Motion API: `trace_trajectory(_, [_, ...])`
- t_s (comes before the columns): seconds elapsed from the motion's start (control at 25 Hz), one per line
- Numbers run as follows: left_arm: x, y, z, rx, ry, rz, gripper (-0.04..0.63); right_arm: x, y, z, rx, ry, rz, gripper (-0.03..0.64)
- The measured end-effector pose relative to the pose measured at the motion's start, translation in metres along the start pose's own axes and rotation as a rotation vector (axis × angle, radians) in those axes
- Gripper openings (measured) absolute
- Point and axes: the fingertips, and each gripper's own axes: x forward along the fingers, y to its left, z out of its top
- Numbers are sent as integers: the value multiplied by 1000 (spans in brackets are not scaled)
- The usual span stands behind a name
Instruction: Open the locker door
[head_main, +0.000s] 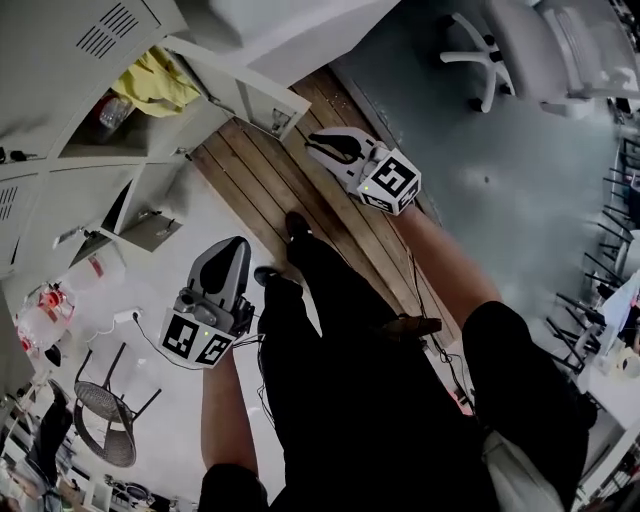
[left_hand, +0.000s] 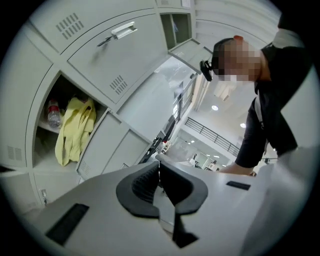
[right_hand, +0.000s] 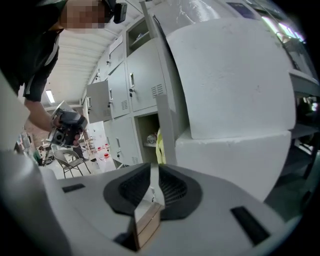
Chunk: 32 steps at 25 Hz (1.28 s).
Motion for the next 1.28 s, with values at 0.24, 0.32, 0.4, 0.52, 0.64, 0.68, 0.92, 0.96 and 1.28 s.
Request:
trace_trajectory(0.24, [-34,-44,61,111,-43,-17,18,-44,64,96,-38,-93,14,52])
trace_trajectory(0.32, [-45,-56,85,144,-70,-10,18,-51,81,135,-54,-138,28,48])
trace_trajectory(0.4, [-53,-65,113,195,-102,0,18,-52,93,174,-85,-178,53,44])
trace_trajectory(0.52, [-71,-85,146,264,-112,13,18,-59,116,226,-65,-242,80,37])
trace_trajectory(0.64, [-88,-104,178,329,-133,28,18,-69,133,275,-86,-306,95,34])
trace_trajectory(0.68, [-94,-110,186,346,-139,32,18,-73,138,288,-102,-319,98,31])
trace_trajectory(0.92, [-118,-148,209,413,-155,56,18,-97,158,341,-189,-335,151,21])
trace_trajectory(0.96, [-120,-151,211,408,-165,63,18,-101,160,347,-201,-340,161,21])
trace_trajectory(1.28, [-118,-163,220,335,-249,87,17,-114,161,370,-196,-379,236,15])
